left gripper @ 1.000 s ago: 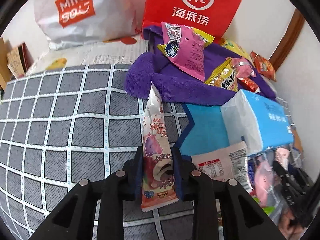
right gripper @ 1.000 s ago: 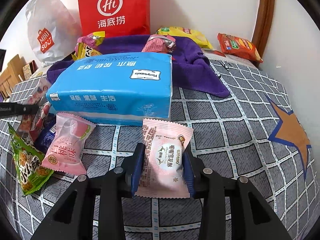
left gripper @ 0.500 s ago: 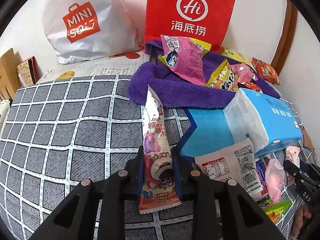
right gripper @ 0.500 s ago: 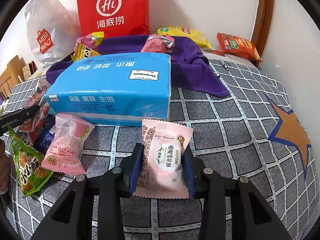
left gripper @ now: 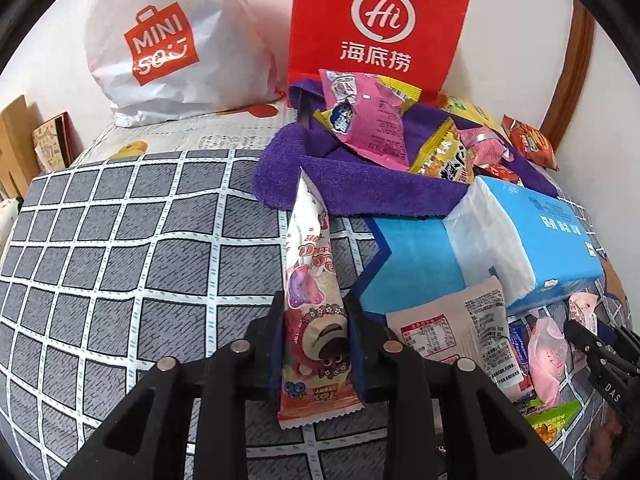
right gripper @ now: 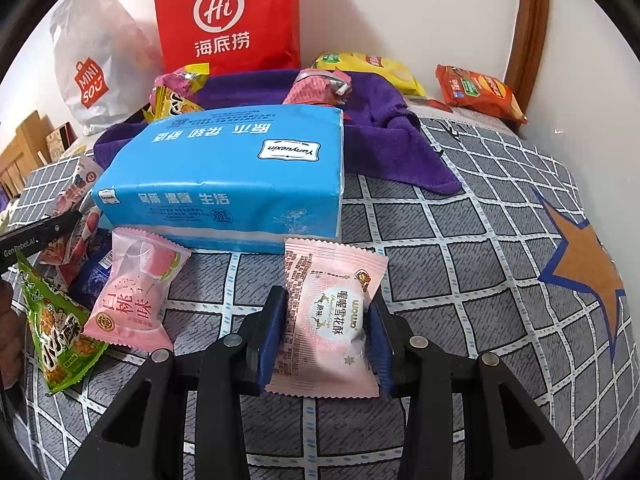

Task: Organize snacks
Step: 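Grasp the pink-and-white candy bar with left gripper while right gripper grasps pink pastry packet, then lift both held snacks and carry them over the purple towel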

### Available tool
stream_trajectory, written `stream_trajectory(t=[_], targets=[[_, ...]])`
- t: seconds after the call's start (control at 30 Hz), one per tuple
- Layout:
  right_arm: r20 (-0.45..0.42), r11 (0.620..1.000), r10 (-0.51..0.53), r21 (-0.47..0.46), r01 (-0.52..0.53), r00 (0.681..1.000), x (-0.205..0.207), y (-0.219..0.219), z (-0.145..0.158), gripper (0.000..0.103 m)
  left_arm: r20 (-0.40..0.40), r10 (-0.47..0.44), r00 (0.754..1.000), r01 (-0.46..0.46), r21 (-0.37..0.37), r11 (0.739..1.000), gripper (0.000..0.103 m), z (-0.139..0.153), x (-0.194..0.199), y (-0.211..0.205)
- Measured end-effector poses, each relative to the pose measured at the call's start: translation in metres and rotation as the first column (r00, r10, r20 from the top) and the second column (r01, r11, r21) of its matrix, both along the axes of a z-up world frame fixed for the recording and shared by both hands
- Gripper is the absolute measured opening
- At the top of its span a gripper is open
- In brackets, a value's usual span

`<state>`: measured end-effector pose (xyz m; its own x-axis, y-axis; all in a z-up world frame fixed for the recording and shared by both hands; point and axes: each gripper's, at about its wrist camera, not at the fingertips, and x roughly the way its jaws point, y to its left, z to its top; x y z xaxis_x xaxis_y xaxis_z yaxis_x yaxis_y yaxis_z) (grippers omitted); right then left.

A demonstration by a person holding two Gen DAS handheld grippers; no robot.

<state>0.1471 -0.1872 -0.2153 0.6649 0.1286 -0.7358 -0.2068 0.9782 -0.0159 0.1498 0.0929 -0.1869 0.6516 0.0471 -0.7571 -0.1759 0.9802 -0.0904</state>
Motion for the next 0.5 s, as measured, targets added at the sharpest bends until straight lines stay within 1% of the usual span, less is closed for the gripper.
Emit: stream_trajectory(t=[0.1, 0.23, 0.27, 0.33, 0.43, 0.5], targets=[[0.000, 1.000, -0.001, -0.009, 0.001, 1.000, 0.000, 0.001, 0.000, 0.041, -0.005, -0.007, 1.000, 0.007, 0.019, 1.000, 0.030, 0.000, 0.001, -0.003], [0.000, 1.000, 0.001, -0.007, -0.001, 1.000, 0.000, 0.001, 0.001, 0.041, -0.004, -0.008, 1.000, 0.008, 0.017, 1.000, 0.030, 0.000, 0.002, -0.003], [0.001, 1.000, 0.001, -0.007, -0.001, 1.000, 0.000, 0.001, 0.001, 0.041, -0.003, -0.007, 1.000, 0.007, 0.015, 1.000, 0.029, 0.000, 0.001, -0.003], [0.002, 1.000, 0.001, -0.006, -0.001, 1.000, -0.001, 0.001, 0.001, 0.040, 0.001, 0.014, 1.000, -0.014, 0.009, 1.000, 0.022, 0.000, 0.001, 0.000], [0.007, 1.000, 0.001, -0.012, -0.001, 1.000, -0.002, 0.003, 0.003, 0.036, 0.016, 0.025, 1.000, -0.024, -0.042, 0.999, 0.020, 0.001, -0.002, 0.009], [0.013, 0.999, 0.006, -0.036, -0.005, 1.000, -0.005, 0.006, 0.004, 0.033, -0.003, 0.027, 1.000, -0.027, -0.040, 0.999, 0.020, 0.003, -0.004, 0.011]])
